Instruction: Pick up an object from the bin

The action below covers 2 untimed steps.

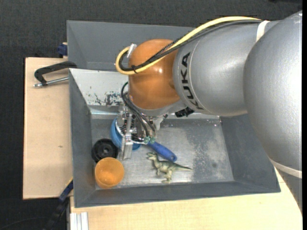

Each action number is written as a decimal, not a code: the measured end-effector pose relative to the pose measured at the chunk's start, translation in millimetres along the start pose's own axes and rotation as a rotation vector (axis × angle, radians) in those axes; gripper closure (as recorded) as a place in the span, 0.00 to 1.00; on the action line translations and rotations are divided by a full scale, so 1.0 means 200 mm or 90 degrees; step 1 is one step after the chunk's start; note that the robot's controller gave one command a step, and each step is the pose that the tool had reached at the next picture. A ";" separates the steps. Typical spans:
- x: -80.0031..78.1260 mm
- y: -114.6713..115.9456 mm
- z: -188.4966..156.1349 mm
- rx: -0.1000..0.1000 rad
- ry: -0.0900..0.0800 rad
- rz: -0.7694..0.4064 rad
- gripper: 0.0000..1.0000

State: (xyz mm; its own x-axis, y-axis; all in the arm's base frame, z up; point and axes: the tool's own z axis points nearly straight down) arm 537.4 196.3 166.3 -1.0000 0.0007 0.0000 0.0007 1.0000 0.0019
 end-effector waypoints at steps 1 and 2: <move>-0.09 -0.30 0.42 -0.002 -0.011 -0.045 0.00; -0.07 -0.29 0.42 -0.001 -0.003 -0.047 1.00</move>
Offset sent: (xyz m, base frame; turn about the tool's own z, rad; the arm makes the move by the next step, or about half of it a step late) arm 0.0126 -0.0596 -0.0883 -0.0728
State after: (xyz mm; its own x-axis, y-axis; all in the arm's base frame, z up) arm 552.0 139.1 82.1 -0.9973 -0.0727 -0.0049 -0.0727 0.9973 0.0039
